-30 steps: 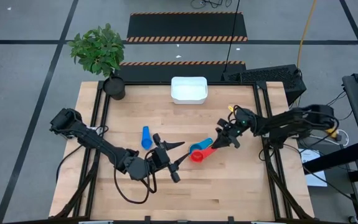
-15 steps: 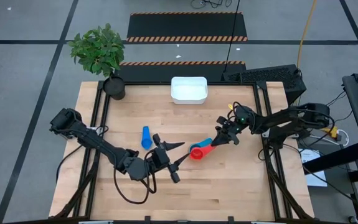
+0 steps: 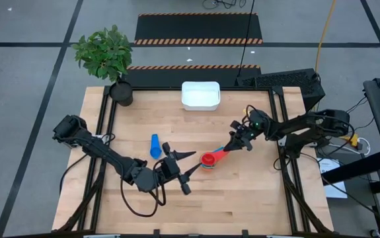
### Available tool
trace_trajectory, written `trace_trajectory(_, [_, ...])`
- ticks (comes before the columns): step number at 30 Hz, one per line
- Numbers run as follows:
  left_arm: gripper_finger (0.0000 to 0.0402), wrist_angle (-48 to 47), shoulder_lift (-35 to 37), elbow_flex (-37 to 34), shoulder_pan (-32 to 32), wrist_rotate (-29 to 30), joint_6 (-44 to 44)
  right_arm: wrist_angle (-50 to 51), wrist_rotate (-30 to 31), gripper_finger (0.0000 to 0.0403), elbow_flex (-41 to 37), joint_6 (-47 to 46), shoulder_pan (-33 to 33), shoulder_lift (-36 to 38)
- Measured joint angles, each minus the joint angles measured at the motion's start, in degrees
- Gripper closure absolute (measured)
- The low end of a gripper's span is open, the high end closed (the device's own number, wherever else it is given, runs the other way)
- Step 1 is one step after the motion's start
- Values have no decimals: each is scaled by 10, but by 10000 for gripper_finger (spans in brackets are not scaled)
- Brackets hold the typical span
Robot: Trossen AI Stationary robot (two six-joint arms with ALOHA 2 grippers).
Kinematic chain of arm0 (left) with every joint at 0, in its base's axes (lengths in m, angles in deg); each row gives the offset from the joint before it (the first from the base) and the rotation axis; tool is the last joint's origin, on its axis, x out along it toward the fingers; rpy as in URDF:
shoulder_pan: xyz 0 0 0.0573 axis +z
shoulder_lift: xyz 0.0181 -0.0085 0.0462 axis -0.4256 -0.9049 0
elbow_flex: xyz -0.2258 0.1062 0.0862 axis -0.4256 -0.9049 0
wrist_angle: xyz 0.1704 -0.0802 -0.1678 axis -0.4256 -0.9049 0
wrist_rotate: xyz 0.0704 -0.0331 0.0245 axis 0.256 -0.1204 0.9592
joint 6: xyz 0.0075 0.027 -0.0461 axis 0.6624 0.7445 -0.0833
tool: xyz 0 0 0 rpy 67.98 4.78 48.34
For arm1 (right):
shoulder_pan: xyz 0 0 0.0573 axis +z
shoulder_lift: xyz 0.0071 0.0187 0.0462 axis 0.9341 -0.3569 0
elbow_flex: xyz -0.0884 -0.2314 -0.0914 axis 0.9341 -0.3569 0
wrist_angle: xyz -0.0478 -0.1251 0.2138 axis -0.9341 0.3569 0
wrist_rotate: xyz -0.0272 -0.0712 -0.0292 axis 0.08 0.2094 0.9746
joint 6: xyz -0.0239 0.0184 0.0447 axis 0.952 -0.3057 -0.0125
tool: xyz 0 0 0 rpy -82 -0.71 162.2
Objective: Nest measuring cups in basket
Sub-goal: Stack the red measuring cup on top of the light blue measuring cup
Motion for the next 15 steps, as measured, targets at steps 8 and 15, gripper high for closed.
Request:
trace_trajectory(8, [199, 0, 0, 0, 0, -4, -3, 88, 17, 392, 0, 49, -2, 0])
trace_trajectory(15, [199, 0, 0, 0, 0, -4, -11, 98, 30, 323, 0, 59, -14, 0])
